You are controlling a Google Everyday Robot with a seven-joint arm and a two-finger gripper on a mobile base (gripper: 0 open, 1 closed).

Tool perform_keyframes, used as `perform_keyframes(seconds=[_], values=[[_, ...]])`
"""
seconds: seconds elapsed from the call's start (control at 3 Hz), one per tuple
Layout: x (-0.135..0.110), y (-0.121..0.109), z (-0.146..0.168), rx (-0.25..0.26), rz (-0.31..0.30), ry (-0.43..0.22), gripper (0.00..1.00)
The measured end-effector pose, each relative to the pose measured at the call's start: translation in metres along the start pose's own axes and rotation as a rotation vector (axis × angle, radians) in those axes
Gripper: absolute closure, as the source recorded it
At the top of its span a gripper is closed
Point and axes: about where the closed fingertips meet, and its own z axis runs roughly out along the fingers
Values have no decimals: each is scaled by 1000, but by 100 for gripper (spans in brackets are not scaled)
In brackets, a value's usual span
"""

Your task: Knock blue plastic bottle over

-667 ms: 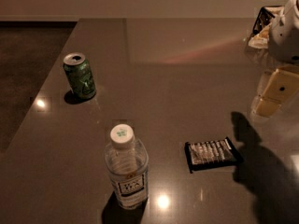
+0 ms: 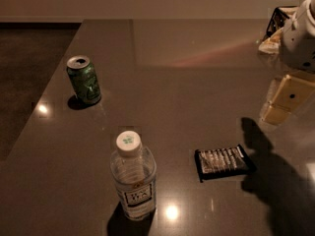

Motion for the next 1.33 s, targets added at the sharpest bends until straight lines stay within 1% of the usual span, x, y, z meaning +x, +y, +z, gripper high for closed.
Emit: perform_keyframes(seconds=[0.33,0.67,1.0,1.33], values=[[0,8,9,-16,29,-45,0],[0,26,21,-58,67,-129,0],[-13,46,29,-111,48,-210,0],[-34,66,40,-163,-43,-286,0]])
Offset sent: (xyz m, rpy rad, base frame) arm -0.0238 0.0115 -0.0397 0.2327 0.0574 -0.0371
